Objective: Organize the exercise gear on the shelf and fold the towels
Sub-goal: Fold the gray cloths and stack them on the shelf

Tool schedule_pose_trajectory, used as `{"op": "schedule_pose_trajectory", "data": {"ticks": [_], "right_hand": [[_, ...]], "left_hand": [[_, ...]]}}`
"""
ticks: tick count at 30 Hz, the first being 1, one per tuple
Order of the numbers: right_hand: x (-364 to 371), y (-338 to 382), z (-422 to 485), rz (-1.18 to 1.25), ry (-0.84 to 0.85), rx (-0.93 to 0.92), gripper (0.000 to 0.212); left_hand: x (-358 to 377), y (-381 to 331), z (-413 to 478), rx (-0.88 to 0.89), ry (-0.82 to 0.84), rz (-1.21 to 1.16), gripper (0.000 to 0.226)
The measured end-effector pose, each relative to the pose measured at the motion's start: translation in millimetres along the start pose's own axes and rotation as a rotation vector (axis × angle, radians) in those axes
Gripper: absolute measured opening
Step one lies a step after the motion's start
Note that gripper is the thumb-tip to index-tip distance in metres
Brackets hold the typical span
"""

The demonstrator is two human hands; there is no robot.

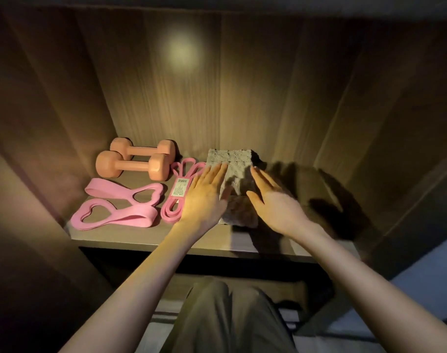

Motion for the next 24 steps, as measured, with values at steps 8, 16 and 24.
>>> {"op": "schedule_pose_trajectory", "data": {"ticks": [8, 16, 24], "right_hand": [[-34, -24, -90, 0.067, -0.319, -0.182, 0.053], [-21, -58, -147, -0.091, -0.325, -0.207, 0.056], [-12, -78, -155, -0.144, -0.344, -0.182, 0.054]], "left_hand": [[-31, -71, -54, 0.117, -0.049, 0.134, 0.055], [-26, -105, -101, 0.17, 0.005, 0.233, 0.055], [2, -127, -103, 0.224, 0.104, 0.199, 0.055]]}}
Point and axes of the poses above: each hand's wrist, its own z-axis towards the middle knuckle, its own x-axis out of the palm, y = z × x, the point moved 3 cm from there along z, towards the middle knuckle, and after that the axes turned 14 degrees about x, right-handed, at the moved point
